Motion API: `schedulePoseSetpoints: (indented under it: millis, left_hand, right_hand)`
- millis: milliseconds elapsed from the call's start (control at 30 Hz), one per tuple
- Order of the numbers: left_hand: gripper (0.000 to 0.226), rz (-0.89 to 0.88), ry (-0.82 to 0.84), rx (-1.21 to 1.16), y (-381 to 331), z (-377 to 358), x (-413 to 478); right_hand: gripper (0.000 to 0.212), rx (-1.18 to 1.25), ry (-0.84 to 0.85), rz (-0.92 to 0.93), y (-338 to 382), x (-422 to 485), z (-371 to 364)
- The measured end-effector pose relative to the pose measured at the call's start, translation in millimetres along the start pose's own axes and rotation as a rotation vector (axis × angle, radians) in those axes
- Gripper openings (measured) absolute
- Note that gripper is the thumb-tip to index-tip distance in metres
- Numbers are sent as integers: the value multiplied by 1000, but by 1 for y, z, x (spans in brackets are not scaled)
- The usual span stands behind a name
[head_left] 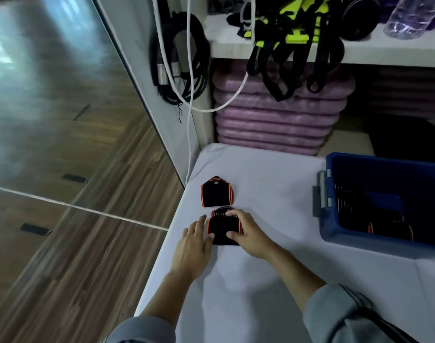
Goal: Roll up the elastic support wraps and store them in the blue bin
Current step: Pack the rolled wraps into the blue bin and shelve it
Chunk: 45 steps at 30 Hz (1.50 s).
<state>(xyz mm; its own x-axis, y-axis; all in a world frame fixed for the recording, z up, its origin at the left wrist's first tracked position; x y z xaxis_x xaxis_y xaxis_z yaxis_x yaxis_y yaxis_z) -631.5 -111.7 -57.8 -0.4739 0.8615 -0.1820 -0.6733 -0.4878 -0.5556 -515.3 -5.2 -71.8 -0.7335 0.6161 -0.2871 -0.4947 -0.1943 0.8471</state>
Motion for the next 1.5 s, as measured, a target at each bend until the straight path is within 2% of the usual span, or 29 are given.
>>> schedulePoseSetpoints:
  millis: [167,333,467,600,700,933,1133,1300,1367,1500]
  left_hand:
    - [41,-127,-45,33,-50,5,-1]
    - [39,-319,-66,6,-133,-4,9]
    - [41,-417,-59,1,-201,-18,27]
    - [47,-468,-19,9,-254,-39,47]
    - [45,-461,10,35,-279,-57,62]
    - [55,-350,59,70,-291,-86,90]
    - [59,-345,85,61,-291,-97,100]
    - [60,-372,86,39,-289,-102,102]
    - [60,-373,80,27,-290,-102,102]
    - [61,-376,65,21,-290,-102,100]
  right_hand:
    - [45,10,-135,54,24,-41,88]
    - [42,-15,-312,89,34,-97,194]
    - [41,-8,-470,23,8,-132,266]
    - [40,21,-536,-86,-38,-153,308]
    - [42,-42,-537,-176,-75,-152,324]
    - [43,-159,-406,-297,-132,-110,331]
    - [36,-15,-263,-365,-168,-90,322]
    - [36,-27,-266,-401,-179,-78,315]
    - [38,-33,-315,-428,-179,-77,317]
    - [45,-25,-339,-394,-172,-84,318]
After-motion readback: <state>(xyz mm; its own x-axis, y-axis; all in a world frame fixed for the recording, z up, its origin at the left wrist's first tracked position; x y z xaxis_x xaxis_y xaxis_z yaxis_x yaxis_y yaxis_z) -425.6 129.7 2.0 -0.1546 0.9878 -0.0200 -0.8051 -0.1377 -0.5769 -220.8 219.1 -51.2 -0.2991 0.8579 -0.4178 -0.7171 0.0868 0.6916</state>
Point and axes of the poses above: each hand's wrist, its own x-axis towards the middle knuckle, its own z-axis out of the back of the hand, y = z × x, the point moved 6 cm from there along x, towards the middle knuckle, and after that the axes turned 3 degrees about -x, right-handed, at the moved point
